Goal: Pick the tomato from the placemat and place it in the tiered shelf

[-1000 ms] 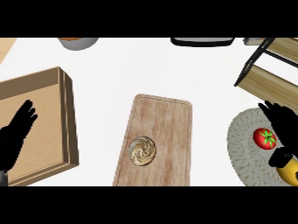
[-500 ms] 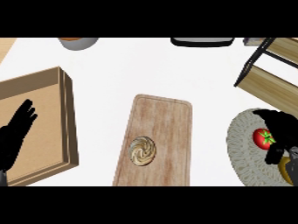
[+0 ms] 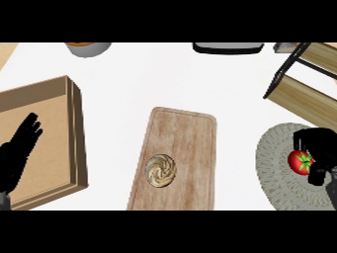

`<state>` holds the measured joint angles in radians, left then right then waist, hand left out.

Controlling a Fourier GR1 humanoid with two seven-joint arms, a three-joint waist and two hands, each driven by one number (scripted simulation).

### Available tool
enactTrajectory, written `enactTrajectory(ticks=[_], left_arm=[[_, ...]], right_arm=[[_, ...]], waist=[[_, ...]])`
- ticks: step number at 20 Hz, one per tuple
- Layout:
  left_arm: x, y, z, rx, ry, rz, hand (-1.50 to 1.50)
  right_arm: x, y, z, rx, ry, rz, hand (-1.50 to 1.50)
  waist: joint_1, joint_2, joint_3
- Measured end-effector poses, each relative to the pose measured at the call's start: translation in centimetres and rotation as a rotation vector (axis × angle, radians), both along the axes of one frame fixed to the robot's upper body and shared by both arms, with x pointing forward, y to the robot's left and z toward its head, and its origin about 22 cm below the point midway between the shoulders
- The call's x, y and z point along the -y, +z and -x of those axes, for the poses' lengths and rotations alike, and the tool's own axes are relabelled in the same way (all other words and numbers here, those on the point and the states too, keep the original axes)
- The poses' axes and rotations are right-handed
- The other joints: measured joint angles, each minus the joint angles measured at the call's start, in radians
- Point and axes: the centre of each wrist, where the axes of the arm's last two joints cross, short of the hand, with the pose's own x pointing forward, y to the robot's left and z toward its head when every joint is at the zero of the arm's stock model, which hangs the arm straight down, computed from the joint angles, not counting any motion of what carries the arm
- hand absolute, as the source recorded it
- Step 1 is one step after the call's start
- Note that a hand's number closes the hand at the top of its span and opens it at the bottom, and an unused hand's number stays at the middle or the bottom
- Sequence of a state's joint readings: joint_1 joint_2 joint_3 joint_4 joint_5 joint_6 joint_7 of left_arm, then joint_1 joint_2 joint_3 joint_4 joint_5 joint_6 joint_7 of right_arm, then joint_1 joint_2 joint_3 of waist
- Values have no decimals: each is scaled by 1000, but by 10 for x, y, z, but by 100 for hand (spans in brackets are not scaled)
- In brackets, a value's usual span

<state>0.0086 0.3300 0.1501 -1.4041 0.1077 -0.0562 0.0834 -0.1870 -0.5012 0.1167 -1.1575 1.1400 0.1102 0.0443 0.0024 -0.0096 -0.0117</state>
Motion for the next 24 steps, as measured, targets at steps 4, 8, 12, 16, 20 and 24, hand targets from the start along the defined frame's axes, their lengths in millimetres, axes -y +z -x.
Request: enactTrajectory(ticks=[4, 8, 12, 16, 20, 24], left_arm=[[0, -1, 5, -1, 1, 4, 0], [3, 2, 0, 0, 0, -1, 0], [1, -1, 3, 2, 6, 4, 0], [8, -2, 0, -2, 0, 8, 0], [-1, -4, 3, -9, 11, 0, 0], [1, -2, 2, -6, 16, -1, 0]], right_arm=[[-2, 2, 3, 53, 22, 12, 150], [-3, 14, 14, 114, 45, -6, 150], [-25, 36, 5, 204, -34, -96, 150], [-55, 57, -9, 274, -174, -209, 150], [-68, 96, -4, 351, -251, -286, 150], [-74, 139, 13, 417, -296, -398, 150]], waist=[[-2, 4, 3], [-11, 10, 14], [-9, 8, 13], [-7, 7, 12], [-11, 5, 12], [-17, 3, 11]])
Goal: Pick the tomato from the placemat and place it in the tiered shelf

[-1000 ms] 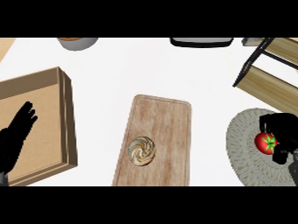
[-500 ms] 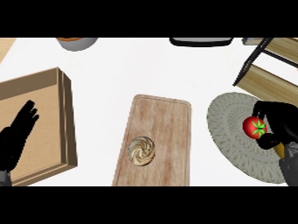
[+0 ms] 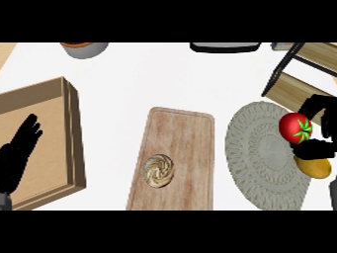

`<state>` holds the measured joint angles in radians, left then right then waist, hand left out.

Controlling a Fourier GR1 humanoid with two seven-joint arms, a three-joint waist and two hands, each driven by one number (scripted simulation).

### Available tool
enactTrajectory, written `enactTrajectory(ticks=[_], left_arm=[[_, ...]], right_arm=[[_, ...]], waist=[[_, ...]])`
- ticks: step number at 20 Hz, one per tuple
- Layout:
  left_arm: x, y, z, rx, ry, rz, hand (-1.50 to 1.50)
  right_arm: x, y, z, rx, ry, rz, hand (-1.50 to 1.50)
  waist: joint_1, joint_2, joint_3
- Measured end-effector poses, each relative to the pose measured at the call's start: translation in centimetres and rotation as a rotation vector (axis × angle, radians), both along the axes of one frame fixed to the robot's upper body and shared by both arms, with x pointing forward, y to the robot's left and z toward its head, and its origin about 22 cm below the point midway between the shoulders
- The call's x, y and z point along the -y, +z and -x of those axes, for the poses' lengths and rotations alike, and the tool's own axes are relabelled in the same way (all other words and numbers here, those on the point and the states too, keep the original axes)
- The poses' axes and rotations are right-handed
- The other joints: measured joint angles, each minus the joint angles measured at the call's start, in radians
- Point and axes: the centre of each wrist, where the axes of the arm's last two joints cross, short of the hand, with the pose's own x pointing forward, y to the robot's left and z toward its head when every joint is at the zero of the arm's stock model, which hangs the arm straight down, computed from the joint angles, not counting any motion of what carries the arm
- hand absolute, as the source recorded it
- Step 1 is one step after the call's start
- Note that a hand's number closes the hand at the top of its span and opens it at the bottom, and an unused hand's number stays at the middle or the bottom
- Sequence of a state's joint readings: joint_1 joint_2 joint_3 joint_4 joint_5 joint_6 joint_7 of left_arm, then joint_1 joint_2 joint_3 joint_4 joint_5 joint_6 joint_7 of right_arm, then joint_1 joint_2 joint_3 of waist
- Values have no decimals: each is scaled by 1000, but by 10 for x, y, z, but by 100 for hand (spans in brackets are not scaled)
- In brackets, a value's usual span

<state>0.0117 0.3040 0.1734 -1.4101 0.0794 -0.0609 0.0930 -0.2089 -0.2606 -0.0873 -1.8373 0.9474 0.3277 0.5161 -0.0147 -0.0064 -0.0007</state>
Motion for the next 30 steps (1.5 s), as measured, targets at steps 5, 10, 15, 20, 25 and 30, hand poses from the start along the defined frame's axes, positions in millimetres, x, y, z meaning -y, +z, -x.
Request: enactTrajectory(ticks=[5, 10, 15, 20, 25, 30], left_arm=[[-7, -5, 7, -6, 7, 9, 0], [-7, 3, 6, -2, -2, 10, 0], [1, 4, 6, 3, -2, 6, 0], [0, 8, 7, 1, -8, 1, 0], [-1, 4, 3, 0, -12, 2, 0], [2, 6, -1, 3, -20, -3, 0]], right_arm=[[2, 53, 30, 122, -41, -163, 150], [8, 101, 56, 234, -78, -229, 150], [13, 138, 75, 358, -65, -258, 150], [17, 169, 77, 449, -103, -201, 150], [30, 197, 66, 447, -160, -88, 150], [45, 220, 46, 404, -205, -34, 150]], waist=[[-5, -2, 0], [4, 0, 0], [9, 1, 0], [14, 3, -1], [14, 4, -1], [19, 5, -1]])
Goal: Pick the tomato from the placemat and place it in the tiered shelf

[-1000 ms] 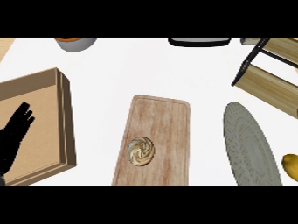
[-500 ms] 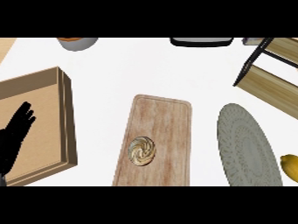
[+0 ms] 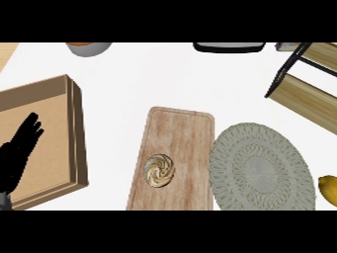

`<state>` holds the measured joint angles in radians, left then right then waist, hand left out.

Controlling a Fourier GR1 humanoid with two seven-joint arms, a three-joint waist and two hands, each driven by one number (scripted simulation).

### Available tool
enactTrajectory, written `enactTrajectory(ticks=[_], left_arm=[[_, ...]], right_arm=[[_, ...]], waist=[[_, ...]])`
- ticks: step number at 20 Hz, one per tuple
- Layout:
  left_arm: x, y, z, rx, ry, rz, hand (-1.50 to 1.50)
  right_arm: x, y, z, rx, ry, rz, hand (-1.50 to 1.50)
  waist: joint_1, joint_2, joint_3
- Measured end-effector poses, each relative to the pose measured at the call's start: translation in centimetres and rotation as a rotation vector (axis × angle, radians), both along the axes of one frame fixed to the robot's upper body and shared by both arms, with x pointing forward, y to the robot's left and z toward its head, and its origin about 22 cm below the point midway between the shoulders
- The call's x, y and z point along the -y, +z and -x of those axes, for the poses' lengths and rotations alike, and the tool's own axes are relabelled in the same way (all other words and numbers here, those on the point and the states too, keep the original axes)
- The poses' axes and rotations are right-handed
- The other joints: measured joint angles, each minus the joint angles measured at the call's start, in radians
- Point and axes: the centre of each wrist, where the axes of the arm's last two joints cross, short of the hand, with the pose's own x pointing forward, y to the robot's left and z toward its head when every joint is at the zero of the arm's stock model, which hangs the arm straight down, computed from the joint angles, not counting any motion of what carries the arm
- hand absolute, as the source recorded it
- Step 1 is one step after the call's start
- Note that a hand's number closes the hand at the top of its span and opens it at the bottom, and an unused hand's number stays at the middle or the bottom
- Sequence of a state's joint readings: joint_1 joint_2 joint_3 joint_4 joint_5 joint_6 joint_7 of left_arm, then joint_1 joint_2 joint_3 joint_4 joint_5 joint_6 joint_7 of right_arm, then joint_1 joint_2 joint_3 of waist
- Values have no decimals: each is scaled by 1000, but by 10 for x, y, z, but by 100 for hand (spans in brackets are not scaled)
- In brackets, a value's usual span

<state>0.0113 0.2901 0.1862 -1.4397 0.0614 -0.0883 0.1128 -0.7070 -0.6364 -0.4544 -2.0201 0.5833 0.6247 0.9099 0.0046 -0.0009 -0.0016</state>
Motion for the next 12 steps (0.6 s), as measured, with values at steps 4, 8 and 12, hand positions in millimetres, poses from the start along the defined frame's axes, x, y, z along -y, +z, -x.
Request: enactTrajectory(ticks=[4, 8, 12], left_arm=[[1, 0, -4, 3, 3, -2, 0], [2, 5, -6, 10, 0, 2, 0], [2, 1, -4, 5, 0, 3, 0]], right_arm=[[16, 9, -15, -33, -50, 6, 150], [26, 2, -36, -62, -111, 33, 150], [44, -3, -56, -75, -153, 51, 150]], waist=[[0, 1, 1], [4, 2, 1], [5, 3, 1]])
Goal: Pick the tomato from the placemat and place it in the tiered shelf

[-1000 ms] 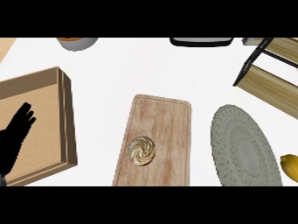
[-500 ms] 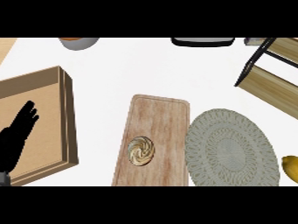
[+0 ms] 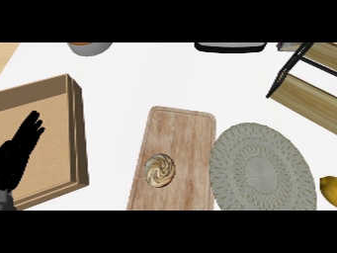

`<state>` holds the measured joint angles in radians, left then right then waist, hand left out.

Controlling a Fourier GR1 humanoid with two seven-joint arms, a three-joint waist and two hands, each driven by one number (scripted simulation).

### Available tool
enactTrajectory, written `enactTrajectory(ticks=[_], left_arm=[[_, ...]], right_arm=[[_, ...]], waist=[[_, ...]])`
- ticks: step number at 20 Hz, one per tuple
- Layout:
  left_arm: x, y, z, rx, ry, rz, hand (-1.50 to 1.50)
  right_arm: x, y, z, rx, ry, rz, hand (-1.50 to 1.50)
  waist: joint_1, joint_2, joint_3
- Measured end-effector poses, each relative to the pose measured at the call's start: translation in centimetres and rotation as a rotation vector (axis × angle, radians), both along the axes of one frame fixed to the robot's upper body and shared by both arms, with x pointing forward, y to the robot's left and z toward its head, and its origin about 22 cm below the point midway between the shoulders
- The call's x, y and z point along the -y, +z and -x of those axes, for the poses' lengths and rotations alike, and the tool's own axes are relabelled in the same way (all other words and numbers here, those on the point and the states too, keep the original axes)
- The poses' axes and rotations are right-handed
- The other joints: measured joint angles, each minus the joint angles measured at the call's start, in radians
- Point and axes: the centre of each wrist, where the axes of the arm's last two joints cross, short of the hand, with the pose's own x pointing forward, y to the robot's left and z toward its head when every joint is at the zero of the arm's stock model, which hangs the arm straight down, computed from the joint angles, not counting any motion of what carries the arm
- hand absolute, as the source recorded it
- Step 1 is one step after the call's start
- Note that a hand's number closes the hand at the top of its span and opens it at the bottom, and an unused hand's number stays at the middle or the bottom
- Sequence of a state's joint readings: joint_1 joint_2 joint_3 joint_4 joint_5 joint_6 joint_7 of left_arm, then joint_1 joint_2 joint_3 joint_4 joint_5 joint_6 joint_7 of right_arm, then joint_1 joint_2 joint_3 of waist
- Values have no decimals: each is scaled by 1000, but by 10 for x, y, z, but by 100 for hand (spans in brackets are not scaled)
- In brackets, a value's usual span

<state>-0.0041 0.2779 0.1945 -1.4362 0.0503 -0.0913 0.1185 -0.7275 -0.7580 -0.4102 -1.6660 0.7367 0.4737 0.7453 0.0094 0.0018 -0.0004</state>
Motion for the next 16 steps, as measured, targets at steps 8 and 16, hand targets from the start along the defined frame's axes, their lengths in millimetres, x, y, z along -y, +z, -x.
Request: enactTrajectory(ticks=[8, 16], left_arm=[[-2, -7, 5, 2, 3, 8, 0], [-2, 1, -2, -5, -2, -2, 0]], right_arm=[[30, -24, -37, 5, -21, -50, 150], [62, -49, -65, 20, -117, -129, -150]], waist=[[2, 1, 0], [4, 2, 0]])
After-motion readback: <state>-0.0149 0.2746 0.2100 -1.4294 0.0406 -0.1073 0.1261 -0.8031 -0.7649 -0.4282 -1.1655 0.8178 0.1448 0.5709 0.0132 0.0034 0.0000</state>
